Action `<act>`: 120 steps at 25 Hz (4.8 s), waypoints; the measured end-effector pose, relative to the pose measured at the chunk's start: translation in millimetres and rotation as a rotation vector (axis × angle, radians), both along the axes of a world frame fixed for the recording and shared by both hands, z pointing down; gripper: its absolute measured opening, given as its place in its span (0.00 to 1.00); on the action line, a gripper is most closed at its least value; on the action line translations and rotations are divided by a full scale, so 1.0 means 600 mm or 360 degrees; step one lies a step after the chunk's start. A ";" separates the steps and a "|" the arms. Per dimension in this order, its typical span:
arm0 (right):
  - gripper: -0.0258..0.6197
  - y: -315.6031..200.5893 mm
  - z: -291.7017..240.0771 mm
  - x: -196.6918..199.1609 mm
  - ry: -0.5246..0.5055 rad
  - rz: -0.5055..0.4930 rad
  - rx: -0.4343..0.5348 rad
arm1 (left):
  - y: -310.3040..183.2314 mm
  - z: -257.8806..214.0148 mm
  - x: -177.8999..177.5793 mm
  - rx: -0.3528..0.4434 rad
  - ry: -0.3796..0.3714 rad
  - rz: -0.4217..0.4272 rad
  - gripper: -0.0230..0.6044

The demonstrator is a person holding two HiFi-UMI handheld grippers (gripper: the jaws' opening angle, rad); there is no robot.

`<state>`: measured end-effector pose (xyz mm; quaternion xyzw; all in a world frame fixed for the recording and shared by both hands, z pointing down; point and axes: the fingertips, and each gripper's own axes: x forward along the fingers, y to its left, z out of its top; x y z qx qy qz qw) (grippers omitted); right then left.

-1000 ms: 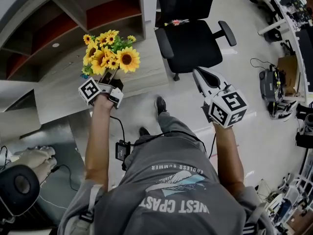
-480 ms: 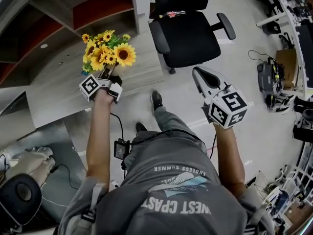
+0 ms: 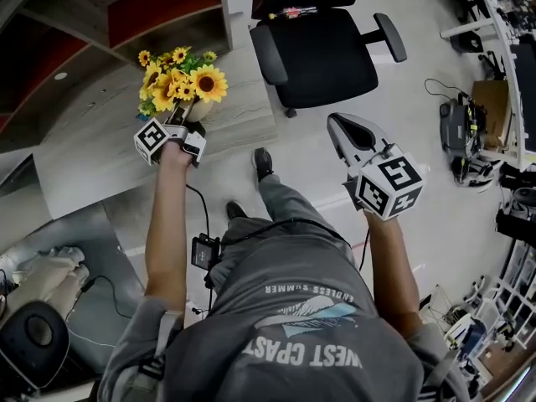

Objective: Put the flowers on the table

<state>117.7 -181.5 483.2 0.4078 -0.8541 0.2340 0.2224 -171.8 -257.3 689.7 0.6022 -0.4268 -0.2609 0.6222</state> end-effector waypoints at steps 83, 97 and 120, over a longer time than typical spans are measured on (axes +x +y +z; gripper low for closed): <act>0.09 -0.007 -0.065 -0.076 -0.0149 -0.0194 0.0035 | 0.086 -0.109 -0.071 0.0064 -0.0788 0.0381 0.72; 0.08 0.047 -0.170 -0.132 -0.0232 -0.0250 0.0246 | 0.226 -0.384 -0.113 0.0722 -0.1336 0.0431 0.06; 0.08 0.195 -0.236 -0.123 -0.0137 -0.0203 0.0481 | 0.448 -0.599 -0.017 0.1531 -0.2132 0.0500 0.06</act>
